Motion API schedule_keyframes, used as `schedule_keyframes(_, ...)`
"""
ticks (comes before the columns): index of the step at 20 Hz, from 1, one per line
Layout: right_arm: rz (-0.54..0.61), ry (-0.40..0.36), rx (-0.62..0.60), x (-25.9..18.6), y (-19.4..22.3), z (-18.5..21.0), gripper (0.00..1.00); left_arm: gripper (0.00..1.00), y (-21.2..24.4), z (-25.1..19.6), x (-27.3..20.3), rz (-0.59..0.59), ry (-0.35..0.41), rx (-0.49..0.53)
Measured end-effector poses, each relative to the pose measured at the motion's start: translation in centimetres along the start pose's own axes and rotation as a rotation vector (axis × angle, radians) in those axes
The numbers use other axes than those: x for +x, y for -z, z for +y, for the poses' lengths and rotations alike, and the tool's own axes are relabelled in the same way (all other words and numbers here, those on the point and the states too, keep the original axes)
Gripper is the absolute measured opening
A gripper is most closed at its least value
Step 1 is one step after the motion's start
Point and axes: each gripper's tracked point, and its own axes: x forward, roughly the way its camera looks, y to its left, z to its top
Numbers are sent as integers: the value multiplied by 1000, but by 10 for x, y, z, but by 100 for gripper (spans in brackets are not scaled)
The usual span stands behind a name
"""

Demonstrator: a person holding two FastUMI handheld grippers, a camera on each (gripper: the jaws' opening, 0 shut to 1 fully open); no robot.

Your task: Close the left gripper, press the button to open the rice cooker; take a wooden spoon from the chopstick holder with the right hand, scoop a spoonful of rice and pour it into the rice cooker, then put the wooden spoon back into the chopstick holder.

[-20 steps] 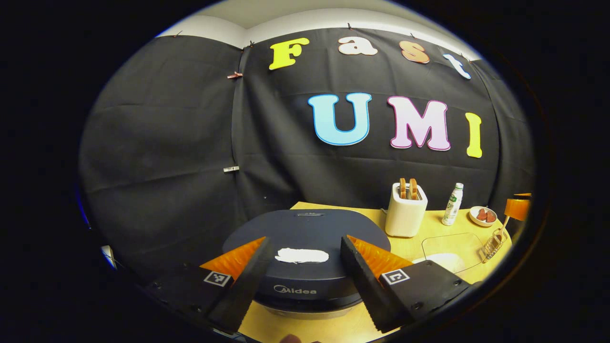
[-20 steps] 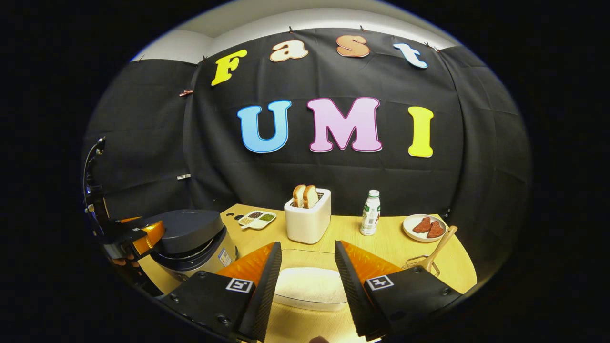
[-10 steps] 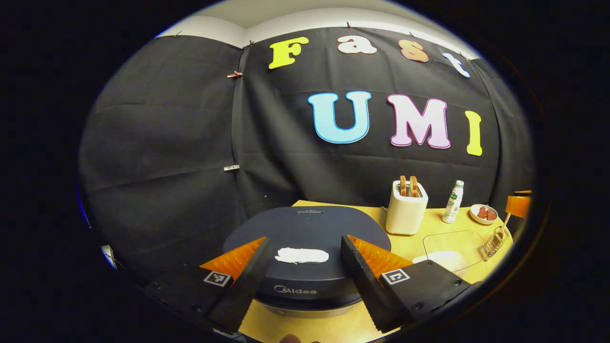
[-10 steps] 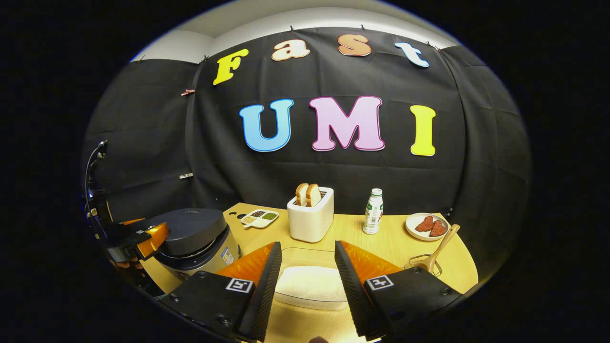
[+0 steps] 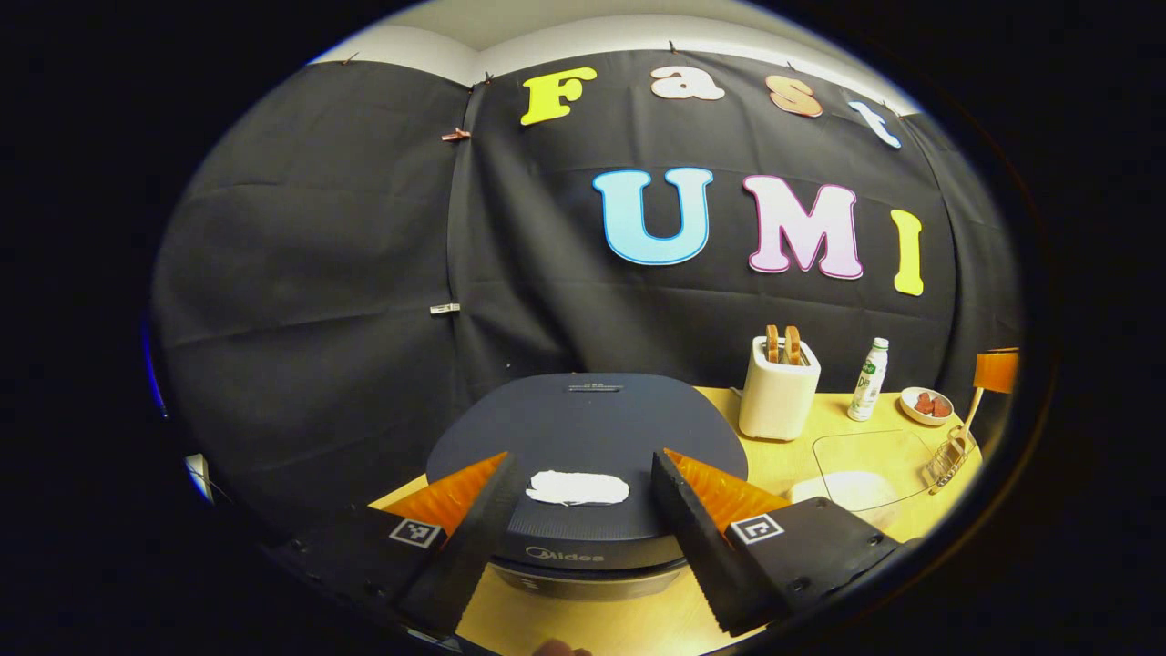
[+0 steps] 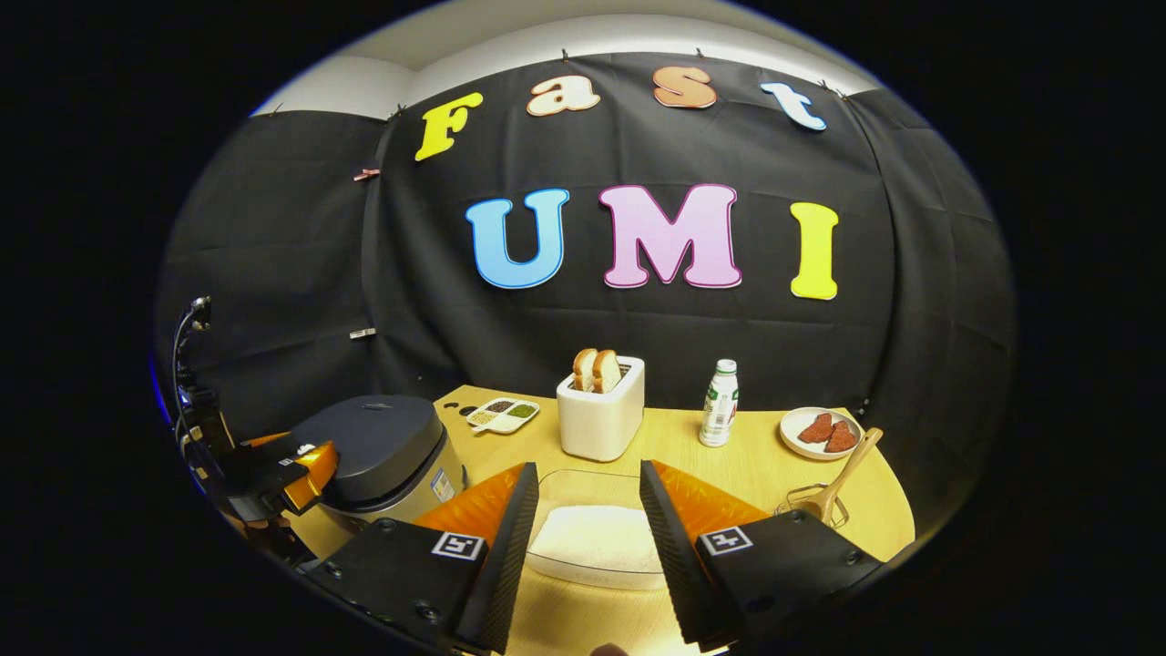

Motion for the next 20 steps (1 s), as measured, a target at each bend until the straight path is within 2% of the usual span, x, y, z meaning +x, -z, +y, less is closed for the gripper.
schedule_keyframes(7,6,-8,4,-3,3,4,71,100,7,0,1,-10,-28,-11)
schedule_keyframes(14,19,-46,2,-1,5,24,71,100,17,-3,-2,-47,1,-11)
schedule_keyframes(17,-3,-63,-9,-3,-3,31,71,100,12,-2,-1,-50,-4,9)
schedule_keyframes(20,-17,-66,-14,-5,-6,28,71,94,-18,2,-19,-129,-43,60)
